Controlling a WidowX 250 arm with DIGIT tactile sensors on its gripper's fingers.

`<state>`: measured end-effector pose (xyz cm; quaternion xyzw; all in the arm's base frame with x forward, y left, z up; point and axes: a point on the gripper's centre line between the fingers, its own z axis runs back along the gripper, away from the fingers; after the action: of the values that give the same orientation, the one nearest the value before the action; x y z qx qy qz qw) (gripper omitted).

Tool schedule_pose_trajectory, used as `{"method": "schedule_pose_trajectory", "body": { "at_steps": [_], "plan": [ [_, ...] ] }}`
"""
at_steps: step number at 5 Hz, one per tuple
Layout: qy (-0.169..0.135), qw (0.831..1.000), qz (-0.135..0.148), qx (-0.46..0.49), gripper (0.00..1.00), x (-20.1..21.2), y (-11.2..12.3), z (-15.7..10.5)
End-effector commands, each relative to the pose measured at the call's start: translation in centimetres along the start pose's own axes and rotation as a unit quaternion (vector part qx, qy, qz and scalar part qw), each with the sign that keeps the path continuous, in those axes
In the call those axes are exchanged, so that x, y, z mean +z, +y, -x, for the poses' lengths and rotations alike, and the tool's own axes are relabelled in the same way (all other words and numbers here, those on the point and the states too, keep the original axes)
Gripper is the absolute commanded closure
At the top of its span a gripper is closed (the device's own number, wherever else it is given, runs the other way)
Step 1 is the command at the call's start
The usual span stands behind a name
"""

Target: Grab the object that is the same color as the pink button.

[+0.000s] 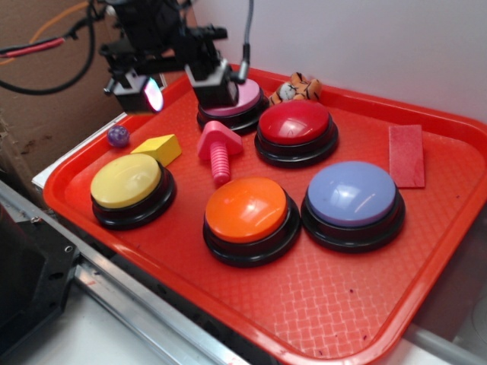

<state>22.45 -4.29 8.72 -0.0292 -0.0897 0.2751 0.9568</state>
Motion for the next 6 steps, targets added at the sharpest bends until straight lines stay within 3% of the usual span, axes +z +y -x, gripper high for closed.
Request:
{"method": "schedule_pose_trajectory", "body": {
  "at_steps": [1,4,5,6],
  "plan": [
    [-0.034,0.999,-0.003,-0.022,0.0,-3.2,-0.8,-1.7],
    [-0.018,0.999,-0.024,-0.028,0.0,-7.2,-0.5,-1.4],
    [-0.022,0.999,-0.03,-0.025,0.45,-7.4,-0.4,-1.3],
    [-0.023,0.999,-0.023,-0.017,1.0,-7.2,-0.1,-1.5]
  ]
}}
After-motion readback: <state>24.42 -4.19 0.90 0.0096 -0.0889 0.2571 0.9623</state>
